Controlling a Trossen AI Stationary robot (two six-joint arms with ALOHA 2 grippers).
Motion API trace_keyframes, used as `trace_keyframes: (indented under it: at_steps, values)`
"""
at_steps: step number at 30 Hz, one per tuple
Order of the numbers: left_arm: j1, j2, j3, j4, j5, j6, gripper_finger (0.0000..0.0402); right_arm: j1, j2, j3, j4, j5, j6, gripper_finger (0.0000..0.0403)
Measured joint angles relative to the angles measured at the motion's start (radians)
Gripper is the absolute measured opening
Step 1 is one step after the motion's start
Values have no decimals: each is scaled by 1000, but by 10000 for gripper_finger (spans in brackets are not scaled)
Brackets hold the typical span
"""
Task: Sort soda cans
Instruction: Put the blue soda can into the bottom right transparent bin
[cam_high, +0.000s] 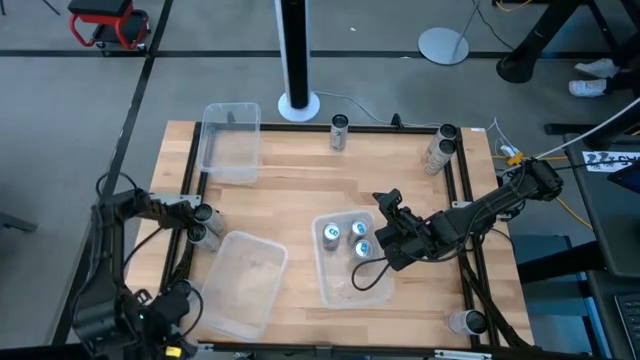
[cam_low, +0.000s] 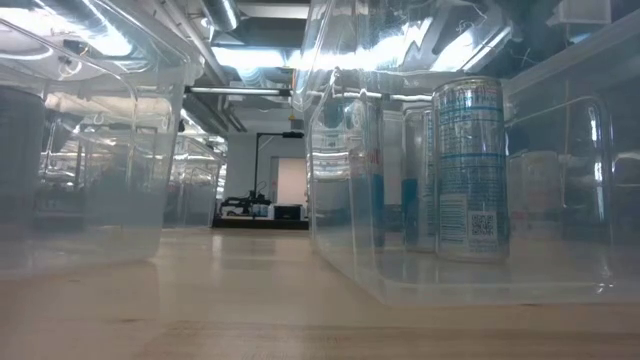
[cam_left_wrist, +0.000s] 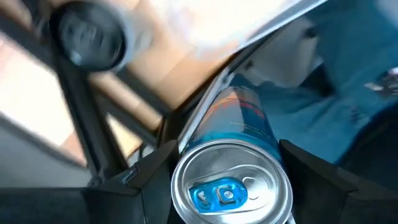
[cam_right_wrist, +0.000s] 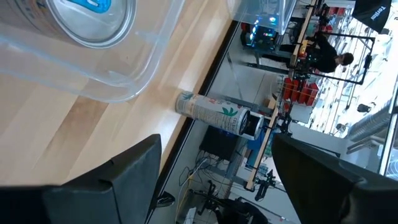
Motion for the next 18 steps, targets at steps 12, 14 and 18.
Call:
trace_keyframes:
  at_steps: [12,14,18]
  values:
    - [65,-22,72,58,-277,306,233,0,0,0,0,-37,1,305]
    - [89,-22,77,53,-332,395,233,0,0,0,0,-50,1,305]
    - [158,-22,77,52,-446,601,233,0,0,0,0,-85,1,305]
